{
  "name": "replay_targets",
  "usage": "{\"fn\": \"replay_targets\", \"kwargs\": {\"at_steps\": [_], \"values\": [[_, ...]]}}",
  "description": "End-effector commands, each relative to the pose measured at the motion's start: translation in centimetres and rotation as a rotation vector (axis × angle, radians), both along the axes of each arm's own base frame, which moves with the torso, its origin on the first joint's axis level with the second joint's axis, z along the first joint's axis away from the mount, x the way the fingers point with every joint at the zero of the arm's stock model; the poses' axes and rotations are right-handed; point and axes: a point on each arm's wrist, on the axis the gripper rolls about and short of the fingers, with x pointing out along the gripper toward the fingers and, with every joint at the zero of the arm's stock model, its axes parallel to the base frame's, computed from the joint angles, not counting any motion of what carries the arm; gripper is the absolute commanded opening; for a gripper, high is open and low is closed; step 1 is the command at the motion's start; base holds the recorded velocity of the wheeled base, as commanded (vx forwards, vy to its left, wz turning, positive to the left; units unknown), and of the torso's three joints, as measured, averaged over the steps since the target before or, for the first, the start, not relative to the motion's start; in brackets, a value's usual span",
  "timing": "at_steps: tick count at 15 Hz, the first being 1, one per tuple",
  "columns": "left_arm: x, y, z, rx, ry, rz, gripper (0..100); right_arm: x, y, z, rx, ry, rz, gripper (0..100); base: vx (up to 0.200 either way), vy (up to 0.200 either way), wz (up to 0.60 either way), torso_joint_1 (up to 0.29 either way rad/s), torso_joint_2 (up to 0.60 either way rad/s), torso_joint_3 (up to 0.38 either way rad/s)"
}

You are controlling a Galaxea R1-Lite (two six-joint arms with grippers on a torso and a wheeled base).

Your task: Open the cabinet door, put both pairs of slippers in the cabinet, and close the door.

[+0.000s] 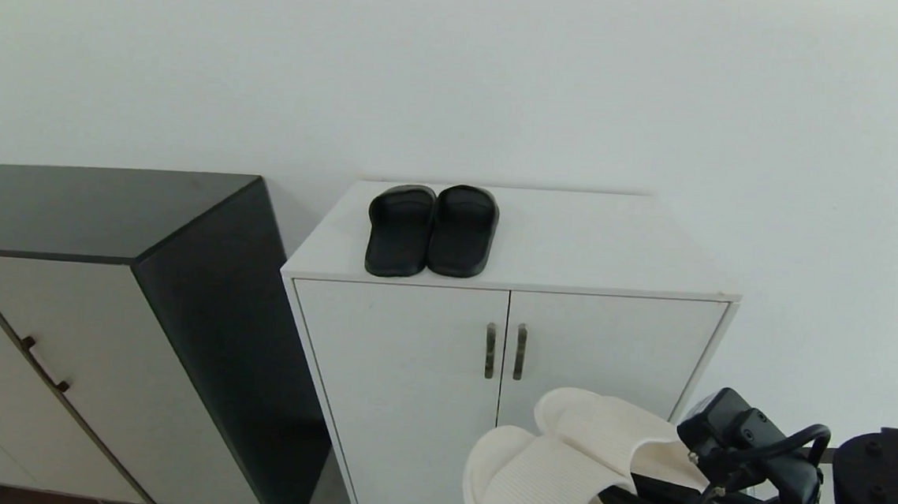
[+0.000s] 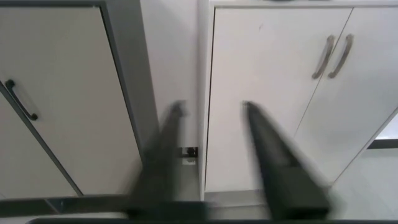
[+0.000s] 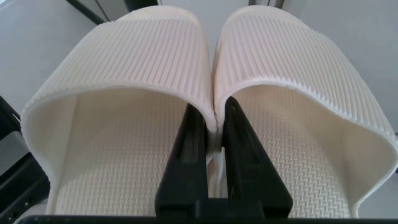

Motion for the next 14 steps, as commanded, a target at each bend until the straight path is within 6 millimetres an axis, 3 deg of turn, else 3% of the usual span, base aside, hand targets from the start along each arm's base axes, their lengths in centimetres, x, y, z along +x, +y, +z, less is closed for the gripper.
{"fn": "replay_targets", "kwargs": {"at_steps": [1, 14], "values": [[0.01, 0.00, 0.00, 0.001, 0.001, 0.001, 100, 0.05, 0.09, -0.23, -0.009, 0.007, 0.002, 0, 0.000, 0.000, 0.00, -0.212, 0.54, 0.315], [0.07, -0.04, -0.01, 0.020, 0.012, -0.016, 100, 0.16, 0.24, -0.03, -0.023, -0.022, 0.014, 0, 0.000, 0.000, 0.00, -0.171, 0.50, 0.322]]}}
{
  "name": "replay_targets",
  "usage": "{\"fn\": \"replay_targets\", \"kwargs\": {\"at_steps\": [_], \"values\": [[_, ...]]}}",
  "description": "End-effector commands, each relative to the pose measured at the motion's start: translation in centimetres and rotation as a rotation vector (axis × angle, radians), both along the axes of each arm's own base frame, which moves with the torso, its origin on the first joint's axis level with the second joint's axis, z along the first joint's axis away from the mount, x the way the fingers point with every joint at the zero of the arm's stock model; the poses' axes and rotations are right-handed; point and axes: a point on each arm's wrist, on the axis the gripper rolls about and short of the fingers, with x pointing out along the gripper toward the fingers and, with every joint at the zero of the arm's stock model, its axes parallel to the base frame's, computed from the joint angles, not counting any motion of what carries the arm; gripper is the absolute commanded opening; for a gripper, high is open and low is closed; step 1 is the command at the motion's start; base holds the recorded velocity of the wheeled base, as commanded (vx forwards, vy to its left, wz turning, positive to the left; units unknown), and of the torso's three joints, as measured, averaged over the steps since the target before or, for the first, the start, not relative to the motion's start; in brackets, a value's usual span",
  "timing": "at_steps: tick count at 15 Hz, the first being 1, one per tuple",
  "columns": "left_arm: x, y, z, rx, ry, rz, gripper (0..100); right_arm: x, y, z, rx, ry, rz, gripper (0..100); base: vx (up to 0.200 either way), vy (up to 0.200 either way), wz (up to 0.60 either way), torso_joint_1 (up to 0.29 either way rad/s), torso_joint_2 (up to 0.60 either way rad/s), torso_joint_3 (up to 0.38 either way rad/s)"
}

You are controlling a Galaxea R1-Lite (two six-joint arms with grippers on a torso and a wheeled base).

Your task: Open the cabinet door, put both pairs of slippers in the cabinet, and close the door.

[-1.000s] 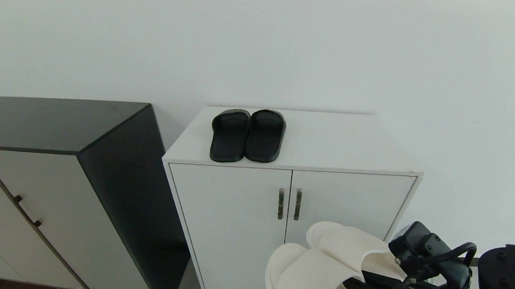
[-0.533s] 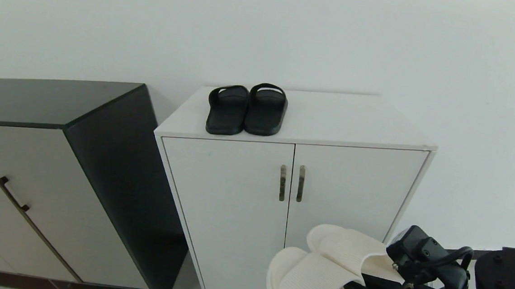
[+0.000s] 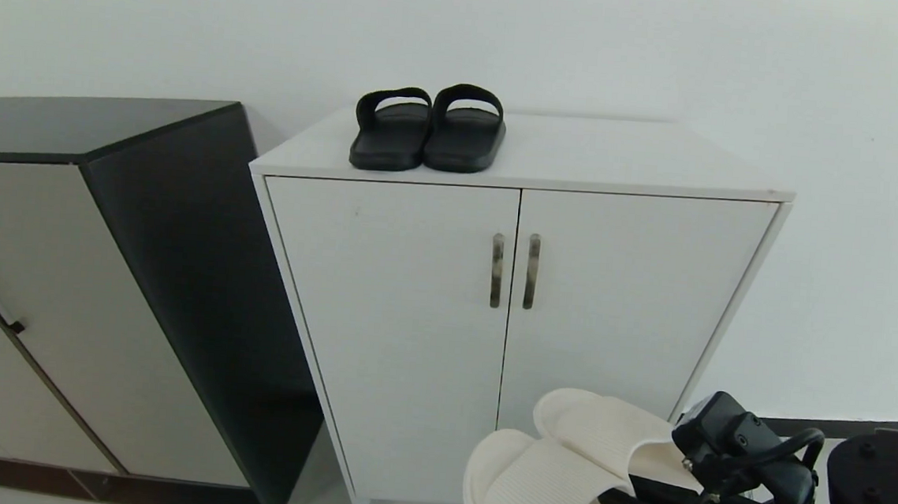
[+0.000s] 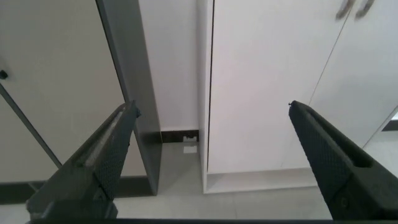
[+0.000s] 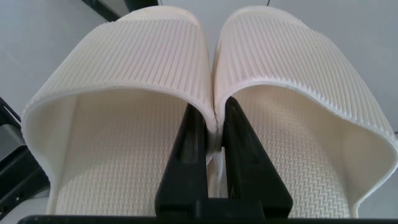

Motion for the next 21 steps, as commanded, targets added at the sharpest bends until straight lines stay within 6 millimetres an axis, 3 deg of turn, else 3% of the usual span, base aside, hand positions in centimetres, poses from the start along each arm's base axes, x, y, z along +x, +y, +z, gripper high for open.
{"fn": "replay_targets", "kwargs": {"at_steps": [1, 4, 6, 9, 13, 16, 17, 21], "values": [[0.0, 0.0, 0.1, 0.005, -0.008, -0.002, 100, 0.2, 0.2, 0.2, 0.012, -0.010, 0.001, 0, 0.000, 0.000, 0.00, -0.124, 0.47, 0.339], [-0.1, -0.1, 0.6, 0.036, -0.023, -0.030, 100, 0.5, 0.3, -0.1, 0.020, -0.008, -0.008, 0, 0.000, 0.000, 0.00, -0.098, 0.46, 0.354], [-0.3, -0.2, 6.4, -0.060, -0.080, -0.110, 100, 0.7, 0.6, -0.5, 0.003, 0.001, -0.007, 0, 0.000, 0.000, 0.00, -0.058, 0.44, 0.378], [4.1, -0.9, 7.8, 0.013, 0.165, -0.406, 100, 0.8, 0.8, -0.6, 0.013, -0.009, -0.009, 0, 0.000, 0.000, 0.00, -0.027, 0.40, 0.367], [11.7, -2.5, 10.9, 0.038, 0.209, -0.699, 100, 0.8, 0.7, -0.7, 0.009, -0.009, -0.015, 0, 0.000, 0.000, 0.00, 0.001, 0.08, 0.079], [13.8, -5.4, 13.7, 0.046, 0.130, -0.899, 100, 0.8, 0.8, -0.9, 0.003, -0.002, -0.011, 0, 0.000, 0.000, 0.00, 0.000, 0.00, 0.000], [14.7, -7.3, 15.6, 0.015, 0.122, -0.970, 100, 0.8, 0.8, -0.9, 0.010, -0.001, -0.009, 0, 0.000, 0.000, 0.00, 0.000, 0.00, 0.000], [17.4, -11.3, 18.2, -0.005, 0.108, -1.031, 100, 0.8, 0.7, -0.9, 0.008, -0.001, -0.011, 0, 0.000, 0.000, 0.00, 0.000, 0.00, 0.000]]}}
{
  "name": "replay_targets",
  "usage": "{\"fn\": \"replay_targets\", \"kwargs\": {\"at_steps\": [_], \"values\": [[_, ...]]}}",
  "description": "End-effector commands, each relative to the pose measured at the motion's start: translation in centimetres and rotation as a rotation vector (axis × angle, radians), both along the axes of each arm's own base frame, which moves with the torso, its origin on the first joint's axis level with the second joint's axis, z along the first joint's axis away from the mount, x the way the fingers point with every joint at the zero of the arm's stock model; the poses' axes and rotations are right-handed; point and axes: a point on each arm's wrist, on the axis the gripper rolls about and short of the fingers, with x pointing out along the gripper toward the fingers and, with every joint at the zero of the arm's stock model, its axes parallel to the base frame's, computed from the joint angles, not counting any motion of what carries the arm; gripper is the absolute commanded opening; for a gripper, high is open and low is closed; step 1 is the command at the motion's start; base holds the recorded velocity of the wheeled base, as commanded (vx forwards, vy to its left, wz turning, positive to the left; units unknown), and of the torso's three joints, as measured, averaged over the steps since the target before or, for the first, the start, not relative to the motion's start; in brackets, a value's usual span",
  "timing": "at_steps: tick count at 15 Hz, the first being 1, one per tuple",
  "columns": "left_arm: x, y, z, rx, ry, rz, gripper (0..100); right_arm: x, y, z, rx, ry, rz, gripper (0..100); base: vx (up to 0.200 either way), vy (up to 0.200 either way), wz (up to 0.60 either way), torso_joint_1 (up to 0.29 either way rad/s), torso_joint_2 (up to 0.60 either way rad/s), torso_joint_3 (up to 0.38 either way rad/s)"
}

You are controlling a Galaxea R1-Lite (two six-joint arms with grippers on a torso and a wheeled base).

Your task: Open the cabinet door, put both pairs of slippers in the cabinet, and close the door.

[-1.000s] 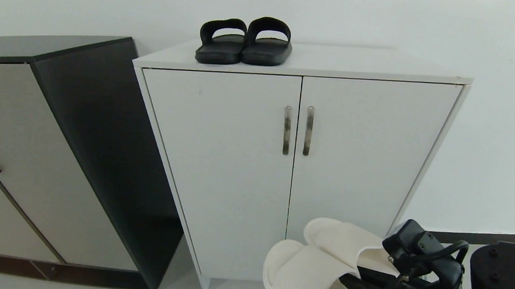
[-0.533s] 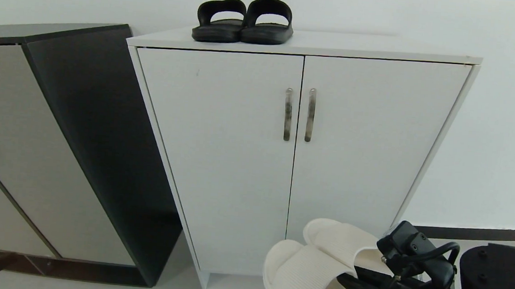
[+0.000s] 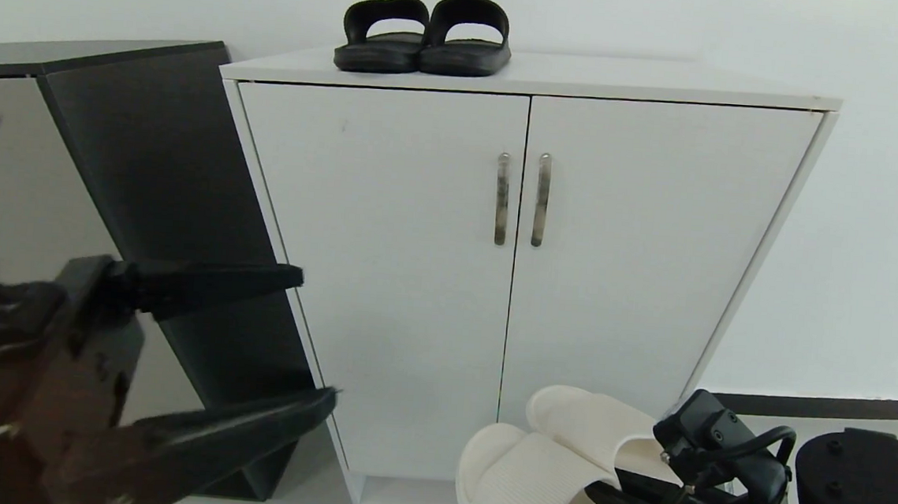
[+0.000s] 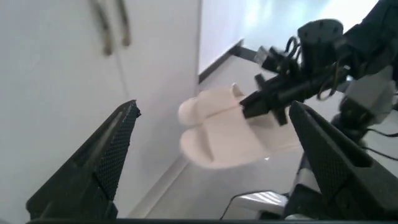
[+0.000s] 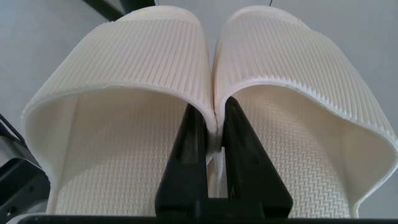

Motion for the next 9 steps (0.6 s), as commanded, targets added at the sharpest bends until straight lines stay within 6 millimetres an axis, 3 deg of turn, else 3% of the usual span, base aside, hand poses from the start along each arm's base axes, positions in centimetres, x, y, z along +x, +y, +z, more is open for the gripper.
{"fn": "replay_targets", "kwargs": {"at_steps": [1, 9], "values": [[2.6, -3.1, 0.5, 0.018, 0.035, -0.052, 100, 0.0, 0.0, 0.0, -0.001, 0.000, 0.001, 0, 0.000, 0.000, 0.00, 0.000, 0.00, 0.000], [8.0, -11.6, 0.8, 0.021, 0.049, -0.110, 100, 0.0, 0.0, -0.2, -0.011, 0.001, 0.000, 0, 0.000, 0.000, 0.00, 0.000, 0.00, 0.000]]}}
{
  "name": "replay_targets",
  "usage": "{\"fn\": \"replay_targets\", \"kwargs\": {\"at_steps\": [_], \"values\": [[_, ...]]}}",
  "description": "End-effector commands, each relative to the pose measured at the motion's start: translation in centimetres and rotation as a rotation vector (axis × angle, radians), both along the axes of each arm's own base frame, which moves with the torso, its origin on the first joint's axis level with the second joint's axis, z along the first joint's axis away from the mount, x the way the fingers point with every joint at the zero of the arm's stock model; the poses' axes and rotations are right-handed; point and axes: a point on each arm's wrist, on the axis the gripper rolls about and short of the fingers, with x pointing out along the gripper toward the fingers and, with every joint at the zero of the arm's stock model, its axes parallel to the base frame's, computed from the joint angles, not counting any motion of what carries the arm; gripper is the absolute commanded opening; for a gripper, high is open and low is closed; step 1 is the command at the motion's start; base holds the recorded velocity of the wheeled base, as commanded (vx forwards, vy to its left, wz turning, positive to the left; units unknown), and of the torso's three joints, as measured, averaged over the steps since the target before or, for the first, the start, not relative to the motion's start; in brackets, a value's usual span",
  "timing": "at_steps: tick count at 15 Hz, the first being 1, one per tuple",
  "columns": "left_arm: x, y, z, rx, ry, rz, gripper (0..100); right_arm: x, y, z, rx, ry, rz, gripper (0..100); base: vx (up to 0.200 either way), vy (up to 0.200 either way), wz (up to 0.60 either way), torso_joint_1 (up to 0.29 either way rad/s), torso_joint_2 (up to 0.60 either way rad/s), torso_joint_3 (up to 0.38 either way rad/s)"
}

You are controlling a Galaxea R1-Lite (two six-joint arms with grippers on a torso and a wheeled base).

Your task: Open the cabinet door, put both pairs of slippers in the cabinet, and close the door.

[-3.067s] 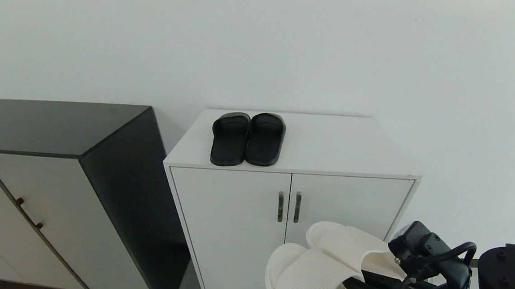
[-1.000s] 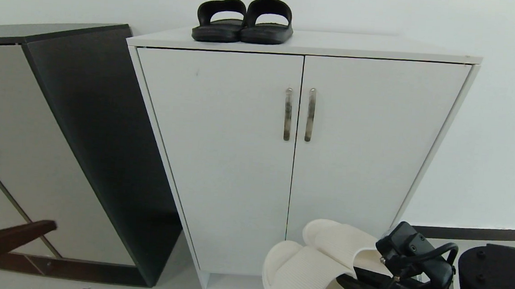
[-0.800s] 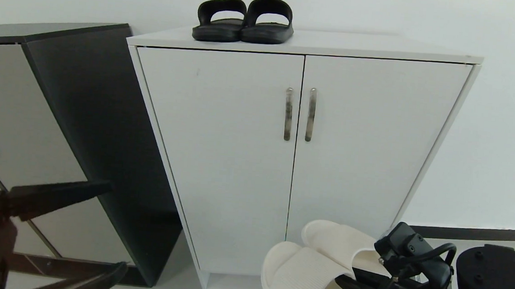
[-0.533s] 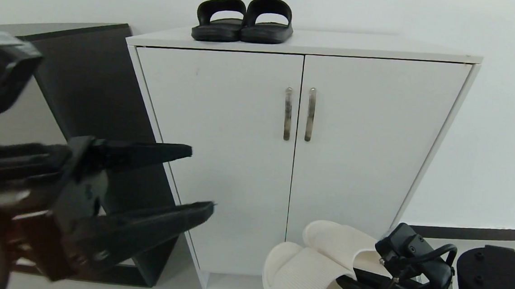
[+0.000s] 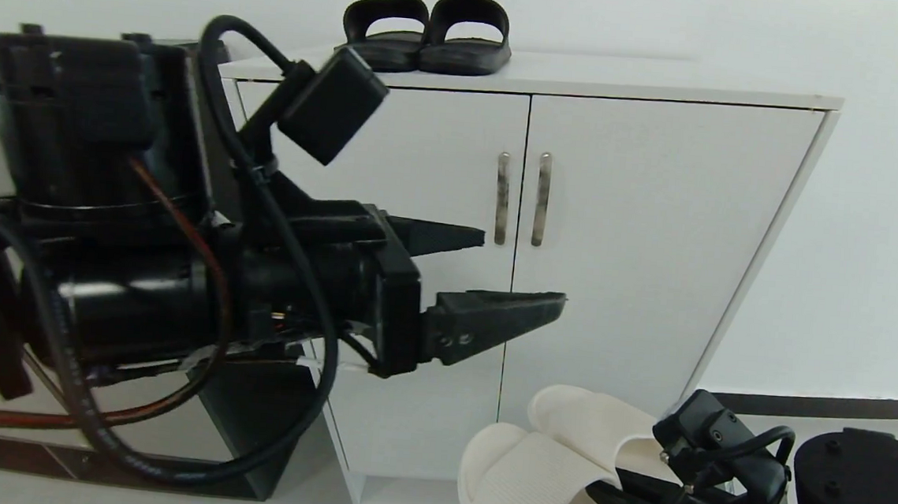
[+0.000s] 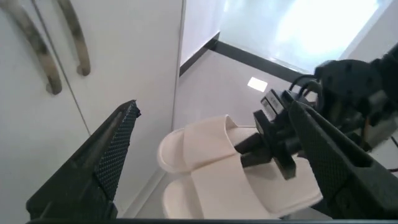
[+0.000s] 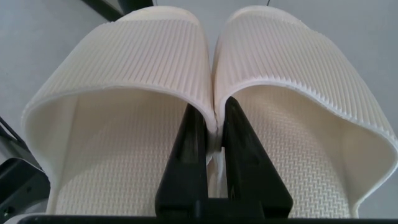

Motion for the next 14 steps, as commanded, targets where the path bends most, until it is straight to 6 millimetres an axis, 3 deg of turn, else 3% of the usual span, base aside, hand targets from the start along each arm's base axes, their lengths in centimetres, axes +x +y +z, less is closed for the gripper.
{"fn": "replay_targets", "kwargs": {"at_steps": [1, 3, 9, 14], "values": [[2.3, -2.6, -0.7, 0.003, 0.048, -0.007, 100, 0.0, 0.0, -0.2, -0.008, 0.005, 0.002, 0, 0.000, 0.000, 0.00, 0.000, 0.00, 0.000], [2.8, -3.0, 0.4, -0.050, 0.080, -0.012, 100, 0.0, 0.1, -0.2, -0.010, 0.005, 0.002, 0, 0.000, 0.000, 0.00, 0.000, 0.00, 0.000], [5.5, -5.5, 0.6, -0.107, 0.180, -0.082, 100, 0.0, 0.0, -0.1, -0.006, 0.003, 0.002, 0, 0.000, 0.000, 0.00, 0.000, 0.00, 0.000], [7.6, -5.2, 0.8, -0.121, 0.161, -0.013, 100, 0.0, 0.0, -0.3, -0.016, 0.004, 0.005, 0, 0.000, 0.000, 0.00, 0.000, 0.00, 0.000]]}}
